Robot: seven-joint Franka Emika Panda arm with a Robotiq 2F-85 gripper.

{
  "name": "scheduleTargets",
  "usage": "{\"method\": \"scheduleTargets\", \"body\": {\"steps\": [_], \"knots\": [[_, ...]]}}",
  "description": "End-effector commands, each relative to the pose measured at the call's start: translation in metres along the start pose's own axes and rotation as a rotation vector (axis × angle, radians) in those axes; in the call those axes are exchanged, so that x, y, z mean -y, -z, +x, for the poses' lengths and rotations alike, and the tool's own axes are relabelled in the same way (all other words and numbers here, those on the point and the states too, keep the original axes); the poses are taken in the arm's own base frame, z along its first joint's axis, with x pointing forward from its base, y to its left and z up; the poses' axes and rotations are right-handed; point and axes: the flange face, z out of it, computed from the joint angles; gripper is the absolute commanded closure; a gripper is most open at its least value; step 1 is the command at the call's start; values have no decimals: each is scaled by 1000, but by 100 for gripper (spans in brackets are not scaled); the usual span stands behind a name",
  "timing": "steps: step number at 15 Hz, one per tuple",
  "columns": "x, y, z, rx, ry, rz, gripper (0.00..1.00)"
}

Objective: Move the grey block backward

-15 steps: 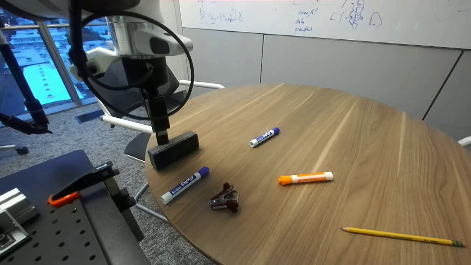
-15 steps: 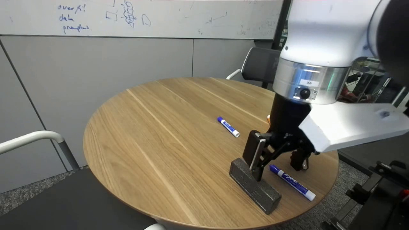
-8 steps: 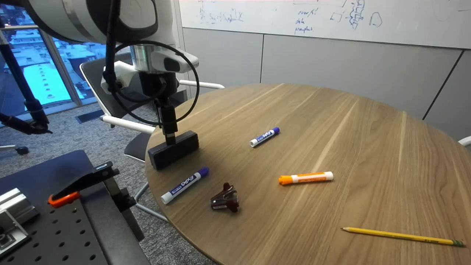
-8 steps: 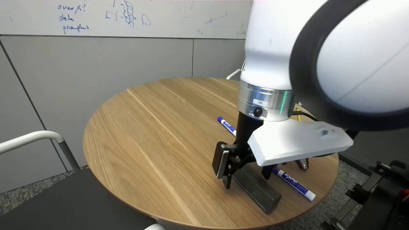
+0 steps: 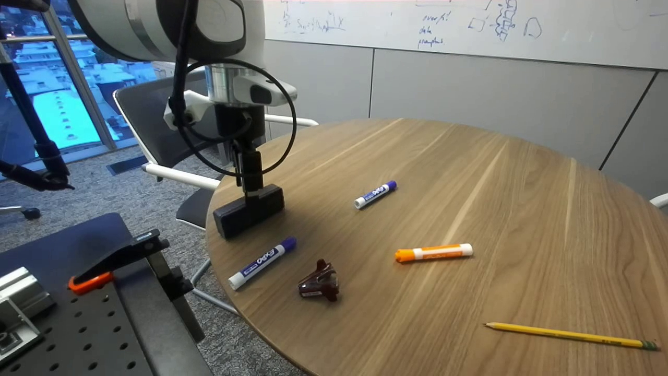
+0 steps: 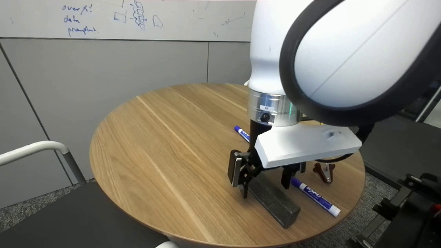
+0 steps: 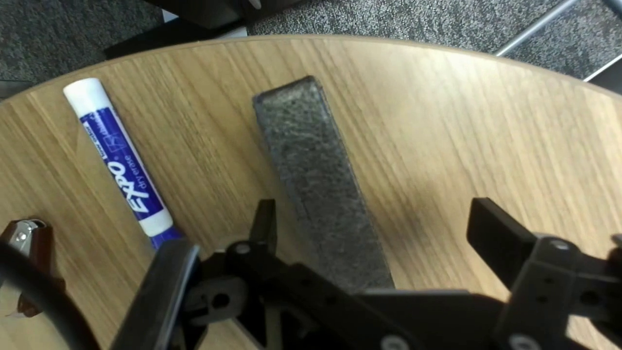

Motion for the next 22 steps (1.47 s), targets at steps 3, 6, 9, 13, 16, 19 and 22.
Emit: {"method": "scheduleTargets", "body": {"steps": [3,6,9,13,16,19,22], "knots": [[10,-11,6,30,-17,-47,0],[11,-17,8,32,-22,-49,32],[10,-14,11,35,-35,-51,58],[17,13,9,39,-23,-40,86],[42,49,18,7,-26,17,93],[89,87,53,-39,-77,109,93],[115,106,82,-76,-169,166,93]]}}
